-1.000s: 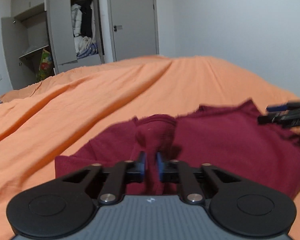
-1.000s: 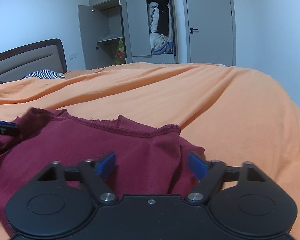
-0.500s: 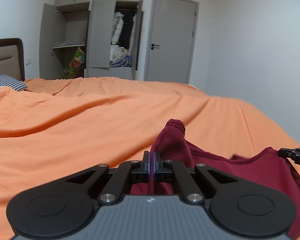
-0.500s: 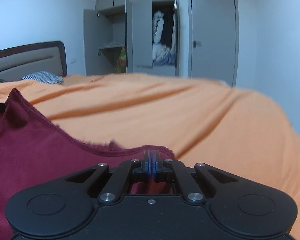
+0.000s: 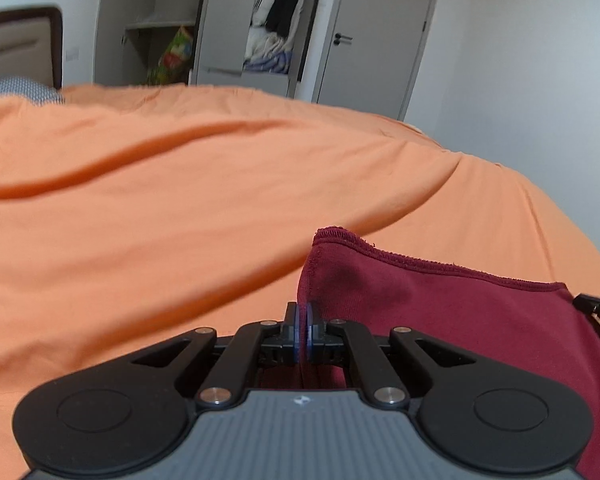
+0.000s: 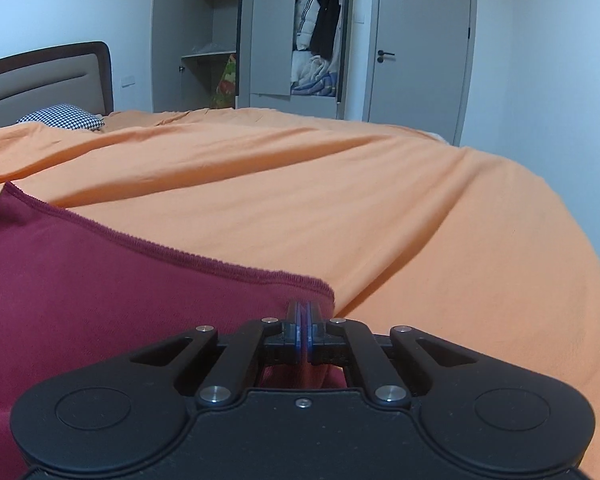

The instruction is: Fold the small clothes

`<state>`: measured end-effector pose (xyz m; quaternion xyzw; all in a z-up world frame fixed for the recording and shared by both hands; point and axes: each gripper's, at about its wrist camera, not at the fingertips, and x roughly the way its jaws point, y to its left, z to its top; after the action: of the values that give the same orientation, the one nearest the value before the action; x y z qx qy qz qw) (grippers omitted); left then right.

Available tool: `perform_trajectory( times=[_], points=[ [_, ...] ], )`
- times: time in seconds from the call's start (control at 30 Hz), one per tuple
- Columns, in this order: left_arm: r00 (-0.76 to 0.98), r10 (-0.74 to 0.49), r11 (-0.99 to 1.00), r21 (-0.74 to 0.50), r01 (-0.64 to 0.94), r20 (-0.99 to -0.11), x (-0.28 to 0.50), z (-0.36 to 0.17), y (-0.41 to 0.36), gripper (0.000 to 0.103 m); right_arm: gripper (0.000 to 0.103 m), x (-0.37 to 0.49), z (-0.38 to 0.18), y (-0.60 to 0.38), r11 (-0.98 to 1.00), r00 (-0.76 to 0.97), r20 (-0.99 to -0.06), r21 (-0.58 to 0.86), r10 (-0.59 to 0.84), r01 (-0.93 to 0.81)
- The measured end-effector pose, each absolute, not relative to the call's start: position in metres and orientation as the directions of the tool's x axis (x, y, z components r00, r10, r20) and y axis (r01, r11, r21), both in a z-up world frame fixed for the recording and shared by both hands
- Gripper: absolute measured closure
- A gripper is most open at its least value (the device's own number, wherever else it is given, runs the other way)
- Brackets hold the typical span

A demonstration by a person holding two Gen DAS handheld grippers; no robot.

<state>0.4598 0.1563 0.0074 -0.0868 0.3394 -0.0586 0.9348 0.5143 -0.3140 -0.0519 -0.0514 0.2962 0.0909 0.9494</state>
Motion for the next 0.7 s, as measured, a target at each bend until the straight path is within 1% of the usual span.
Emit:
perform_trajectory(
  times=[0.07, 0.13, 0.17, 0.2, 0.23, 0.27, 0.3, 0.33, 0.37, 0.4, 0.43, 0.47, 0.5, 0.6, 0.7],
  points=[
    [0.756, -0.17, 0.976, -0.211, 0.043, -0.632, 0.457, 0.005, 0.16, 0.094, 0.089, 0.513, -0.051, -0.316, 0.978, 0.805, -0.576, -0.039, 0.146, -0.206],
    [0.752, -0.158, 0.979, -0.204, 0.032, -0.64, 0.454, 0.005, 0.16, 0.075, 0.074, 0.51, -0.049, -0.321, 0.979, 0.805, -0.574, -0.022, 0.153, -0.202],
    [0.755, -0.155, 0.979, -0.202, 0.031, -0.637, 0.451, 0.006, 0.16, 0.068, 0.071, 0.507, -0.048, -0.324, 0.98, 0.807, -0.569, -0.011, 0.159, -0.201],
    [0.762, -0.147, 0.98, -0.199, 0.024, -0.63, 0.448, 0.009, 0.159, 0.053, 0.063, 0.504, -0.046, -0.325, 0.98, 0.809, -0.564, -0.004, 0.162, -0.199],
    [0.774, -0.132, 0.981, -0.193, 0.013, -0.619, 0.443, 0.012, 0.158, 0.045, 0.055, 0.5, -0.044, -0.327, 0.98, 0.812, -0.56, -0.004, 0.164, -0.201],
    [0.786, -0.125, 0.983, -0.186, 0.014, -0.605, 0.439, 0.015, 0.157, 0.042, 0.05, 0.496, -0.043, -0.329, 0.979, 0.815, -0.556, -0.007, 0.164, -0.202],
    [0.793, -0.124, 0.984, -0.177, 0.022, -0.596, 0.434, 0.018, 0.155, 0.034, 0.039, 0.491, -0.041, -0.333, 0.979, 0.818, -0.552, -0.009, 0.163, -0.202],
    [0.798, -0.119, 0.986, -0.168, 0.023, -0.591, 0.43, 0.022, 0.151, 0.026, 0.025, 0.484, -0.039, -0.336, 0.98, 0.822, -0.546, -0.008, 0.164, -0.201],
    [0.805, -0.112, 0.987, -0.161, 0.022, -0.582, 0.423, 0.025, 0.149, 0.022, 0.019, 0.476, -0.037, -0.339, 0.98, 0.826, -0.538, -0.004, 0.166, -0.199],
    [0.813, -0.106, 0.988, -0.156, 0.019, -0.572, 0.415, 0.027, 0.148, 0.015, 0.013, 0.467, -0.035, -0.342, 0.98, 0.832, -0.528, 0.005, 0.169, -0.197],
    [0.821, -0.099, 0.988, -0.154, 0.014, -0.563, 0.406, 0.029, 0.147, 0.009, 0.009, 0.457, -0.033, -0.345, 0.981, 0.836, -0.519, 0.017, 0.175, -0.194],
    [0.826, -0.092, 0.988, -0.152, 0.008, -0.555, 0.399, 0.032, 0.146, 0.006, 0.007, 0.447, -0.032, -0.348, 0.981, 0.838, -0.515, 0.031, 0.178, -0.189],
    [0.831, -0.084, 0.989, -0.15, 0.001, -0.55, 0.39, 0.033, 0.145, 0.0, 0.002, 0.437, -0.031, -0.35, 0.982, 0.841, -0.511, 0.045, 0.178, -0.181],
    [0.833, -0.063, 0.989, -0.146, -0.021, -0.55, 0.364, 0.033, 0.142, 0.001, 0.001, 0.402, -0.032, -0.353, 0.984, 0.852, -0.493, 0.083, 0.178, -0.157],
    [0.834, -0.026, 0.987, -0.146, -0.065, -0.551, 0.341, 0.027, 0.14, 0.001, 0.001, 0.373, -0.039, -0.347, 0.992, 0.865, -0.486, 0.054, 0.125, -0.114]
  ],
)
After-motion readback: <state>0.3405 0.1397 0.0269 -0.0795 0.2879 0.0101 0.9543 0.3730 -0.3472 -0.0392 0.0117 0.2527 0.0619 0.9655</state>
